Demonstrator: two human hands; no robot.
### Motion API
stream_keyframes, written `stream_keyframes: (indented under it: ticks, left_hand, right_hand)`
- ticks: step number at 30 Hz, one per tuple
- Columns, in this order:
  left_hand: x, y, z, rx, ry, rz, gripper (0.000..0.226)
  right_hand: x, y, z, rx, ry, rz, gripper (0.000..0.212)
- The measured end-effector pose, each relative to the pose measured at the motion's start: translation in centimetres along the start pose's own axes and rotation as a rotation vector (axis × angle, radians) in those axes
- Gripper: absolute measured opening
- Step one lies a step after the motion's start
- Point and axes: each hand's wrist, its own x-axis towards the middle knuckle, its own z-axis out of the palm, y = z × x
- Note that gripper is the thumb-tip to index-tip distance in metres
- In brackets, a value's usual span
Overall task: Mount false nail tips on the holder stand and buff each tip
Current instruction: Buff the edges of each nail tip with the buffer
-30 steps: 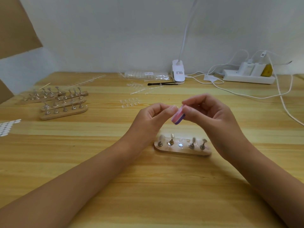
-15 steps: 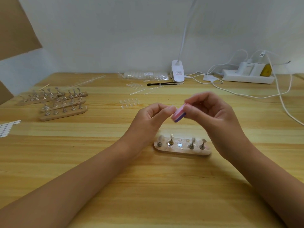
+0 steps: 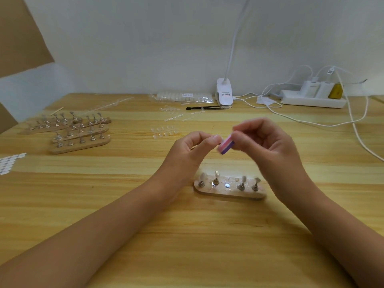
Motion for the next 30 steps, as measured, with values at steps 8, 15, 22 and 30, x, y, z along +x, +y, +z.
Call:
stream_keyframes:
  ticks: [8,15,22,30]
  left_hand:
    - [-0.1,0.34,0.0,-0.018,0.02,0.019,0.021]
    - [-0.07,0.15,0.04,-0.033,0.011,0.02,0.019]
    - [-0.04,0.24,-0.02,-0.035,0.014,0.012,0.019]
    - [0.03,0.2,-0.12,-0.051,0.031,0.005,0.017]
  right_hand:
    - [0.03,0.06,-0.03,0.037,0.036,0.008,0.021]
    - [-0.07,0.05,0.2,0.061,0.003,0.046,0.02]
    - [-0.08,-0.27,0.01,0.064,0.008,0.054,0.021]
    - [-0.16,-0.44,0.03,0.065,0.003,0.05,0.022]
